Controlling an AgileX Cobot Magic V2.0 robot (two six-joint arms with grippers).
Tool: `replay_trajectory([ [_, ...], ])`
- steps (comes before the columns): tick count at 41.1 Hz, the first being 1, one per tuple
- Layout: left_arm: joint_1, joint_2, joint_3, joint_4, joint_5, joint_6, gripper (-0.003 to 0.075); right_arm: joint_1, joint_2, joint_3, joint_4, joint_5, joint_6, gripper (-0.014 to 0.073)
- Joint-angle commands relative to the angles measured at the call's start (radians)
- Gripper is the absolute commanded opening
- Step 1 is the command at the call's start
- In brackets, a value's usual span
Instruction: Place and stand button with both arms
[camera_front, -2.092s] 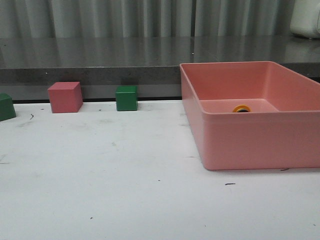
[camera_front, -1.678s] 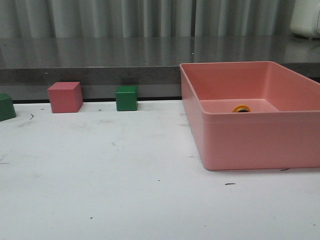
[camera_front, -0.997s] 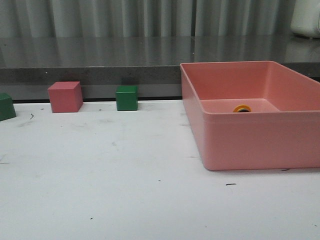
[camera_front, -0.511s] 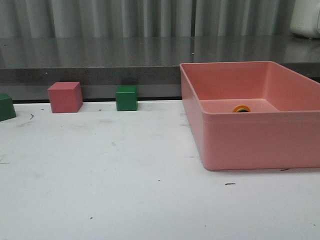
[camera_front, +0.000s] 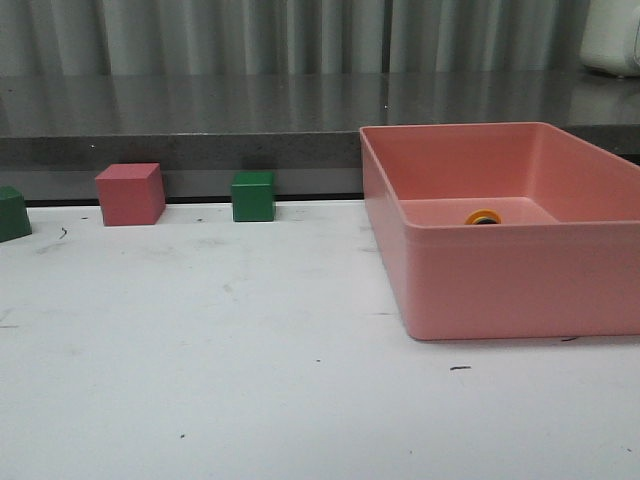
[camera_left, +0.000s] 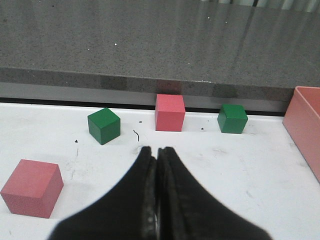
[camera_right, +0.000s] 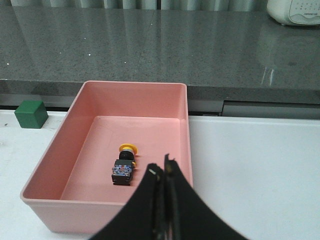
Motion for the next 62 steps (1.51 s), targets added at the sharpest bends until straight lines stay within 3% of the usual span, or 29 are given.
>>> replay_trajectory([
  [1,0.002,0.012,-0.034,-0.011,-0.072,-0.004,-0.002,-0.007,0.012,-0.028,0.0,-0.076,-0.009,-0.0068],
  [8,0.002,0.012,-0.034,-0.011,-0.081,-0.004,-0.0018,-0.007,0.012,-0.028,-0.026,-0.074,-0.009,-0.0062],
  [10,0.002,0.012,-0.034,-0.002,-0.081,-0.004,0.0,-0.007,0.012,-0.028,-0.046,-0.072,-0.009,-0.0026],
  [13,0.002,0.012,-0.034,0.027,-0.081,-0.004,0.0102,-0.007,0.012,-0.028,-0.084,-0.062,-0.009,0.0094],
  [18,0.002,0.012,-0.034,0.05,-0.079,-0.004,0.0396,-0.007,0.012,-0.028,-0.116,-0.042,-0.009,0.0396],
  [21,0.002,0.012,-0.034,0.041,-0.079,-0.004,0.0476,-0.007,0.012,-0.028,-0.115,-0.038,-0.009,0.0489],
  [46,0.002,0.012,-0.034,0.041,-0.079,-0.004,0.0472,-0.007,0.025,-0.028,-0.106,-0.052,-0.009,0.0514],
  [51,0.002,0.012,-0.034,0.041,-0.079,-0.004,0.0472,-0.005,0.067,-0.048,-0.093,-0.054,-0.009,0.0589],
  [55,0.002,0.012,-0.034,0.041,-0.079,-0.004,0.0472,-0.002,0.14,-0.105,-0.048,0.005,-0.009,0.066],
  [62,0.002,0.012,-0.034,0.041,-0.079,-0.004,0.0472,0.039,0.316,-0.236,-0.026,0.14,-0.009,0.0654],
])
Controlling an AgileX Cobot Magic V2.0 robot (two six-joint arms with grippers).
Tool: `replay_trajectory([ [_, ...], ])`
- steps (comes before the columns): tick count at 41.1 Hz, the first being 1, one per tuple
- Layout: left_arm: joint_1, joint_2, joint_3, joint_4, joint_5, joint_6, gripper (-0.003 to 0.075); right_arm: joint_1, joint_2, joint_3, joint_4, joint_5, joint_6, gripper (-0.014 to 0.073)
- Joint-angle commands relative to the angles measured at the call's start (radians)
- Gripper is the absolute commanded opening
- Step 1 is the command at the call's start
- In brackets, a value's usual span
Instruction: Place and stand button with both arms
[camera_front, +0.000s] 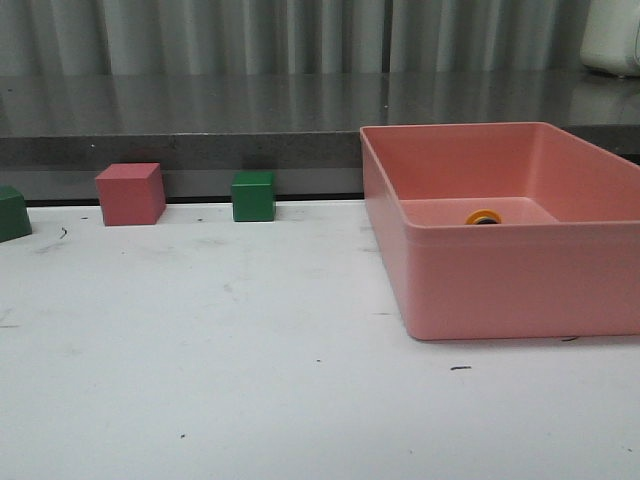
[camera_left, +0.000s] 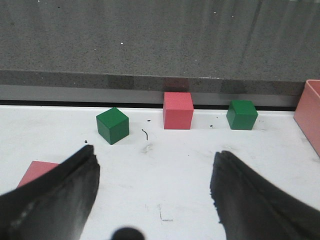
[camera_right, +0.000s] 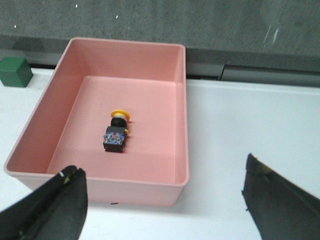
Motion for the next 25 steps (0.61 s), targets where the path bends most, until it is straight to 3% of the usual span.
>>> replay_trajectory([
  [1,0.002,0.008,-0.034,0.0,-0.079,-0.004,0.0472,0.027,0.101,-0.095,0.013,0.007,-0.009,0.0654],
  [15,0.002,0.008,-0.034,0.0,-0.079,-0.004,0.0472,0.155,0.449,-0.31,0.022,0.143,-0.009,0.0654],
  [25,0.002,0.008,-0.034,0.0,-0.079,-0.004,0.0472,0.172,0.718,-0.479,0.022,0.26,-0.009,0.0654],
])
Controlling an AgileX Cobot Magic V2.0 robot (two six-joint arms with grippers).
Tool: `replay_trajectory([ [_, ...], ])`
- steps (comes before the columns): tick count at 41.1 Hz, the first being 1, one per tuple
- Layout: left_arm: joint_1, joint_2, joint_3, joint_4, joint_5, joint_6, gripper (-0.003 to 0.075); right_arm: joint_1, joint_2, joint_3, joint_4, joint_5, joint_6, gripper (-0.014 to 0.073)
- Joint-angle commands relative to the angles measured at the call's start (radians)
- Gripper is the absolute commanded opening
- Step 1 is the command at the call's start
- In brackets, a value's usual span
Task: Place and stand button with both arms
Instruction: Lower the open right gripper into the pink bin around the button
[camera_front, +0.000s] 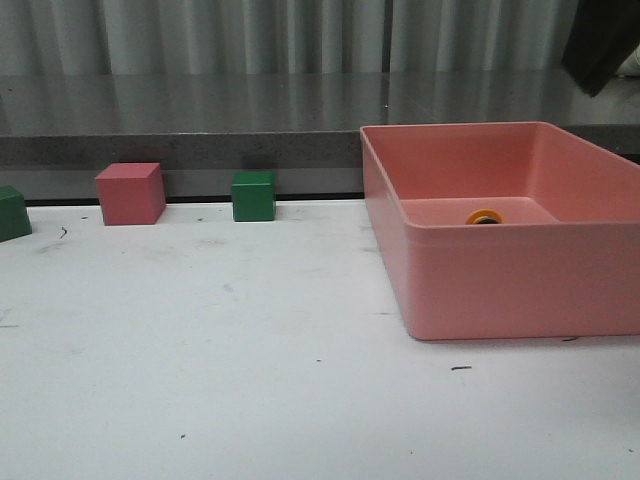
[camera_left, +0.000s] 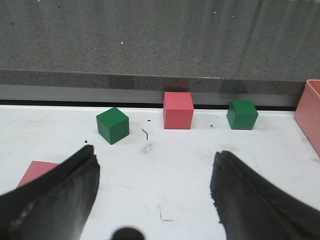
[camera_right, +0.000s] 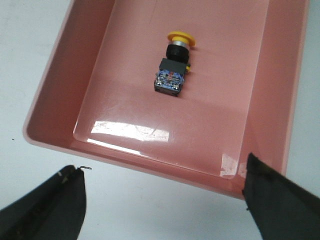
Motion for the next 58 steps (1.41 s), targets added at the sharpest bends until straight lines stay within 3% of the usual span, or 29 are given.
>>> replay_trajectory([
  [1,0.002,0.008,-0.034,0.0,-0.079,-0.004,0.0472,0.002,0.075,-0.101,-0.001,0.02,-0.009,0.0654],
  [31,0.002,0.008,-0.034,0.0,-0.079,-0.004,0.0472,-0.021,0.646,-0.52,-0.005,0.098,0.127,0.0654],
  [58,0.002,0.008,-0.034,0.0,-0.079,-0.004,0.0472,-0.042,0.827,-0.676,-0.007,0.131,0.197,0.0654],
])
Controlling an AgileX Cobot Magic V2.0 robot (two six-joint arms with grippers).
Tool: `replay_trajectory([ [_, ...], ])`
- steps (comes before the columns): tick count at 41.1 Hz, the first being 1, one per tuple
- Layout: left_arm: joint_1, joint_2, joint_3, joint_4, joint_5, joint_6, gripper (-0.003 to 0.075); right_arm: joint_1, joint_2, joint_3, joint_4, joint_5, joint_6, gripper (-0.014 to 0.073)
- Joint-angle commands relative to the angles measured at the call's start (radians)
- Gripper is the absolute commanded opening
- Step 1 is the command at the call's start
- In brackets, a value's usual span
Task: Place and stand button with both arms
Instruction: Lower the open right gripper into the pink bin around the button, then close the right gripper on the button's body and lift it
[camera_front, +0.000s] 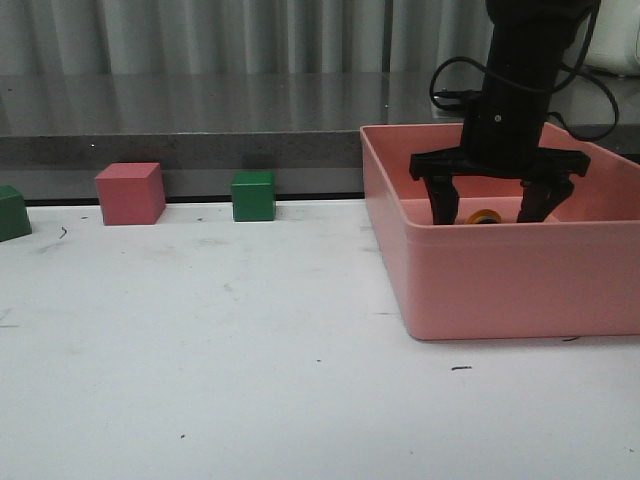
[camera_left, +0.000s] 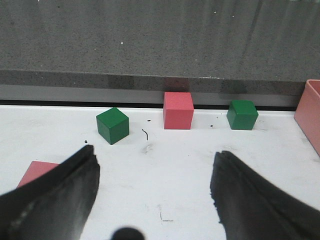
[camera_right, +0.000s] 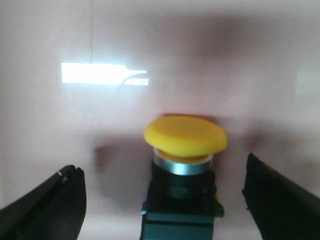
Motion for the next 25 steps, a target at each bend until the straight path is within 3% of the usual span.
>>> replay_trajectory([
  [1,0.002,0.008,-0.034,0.0,-0.079,-0.004,0.0472,-0.017,-0.045,-0.038,-0.007,0.01,0.002,0.0654],
  [9,0.002,0.008,-0.034,0.0,-0.079,-0.004,0.0472,-0.027,-0.039,-0.038,-0.011,0.029,0.002,0.0619],
  [19,0.002,0.008,-0.034,0.0,-0.079,-0.004,0.0472,-0.027,-0.039,-0.038,-0.012,0.017,0.002,0.0339],
  [25,0.002,0.008,-0.034,0.0,-0.079,-0.004,0.0472,-0.027,-0.041,-0.038,-0.012,0.021,0.002,0.0273],
])
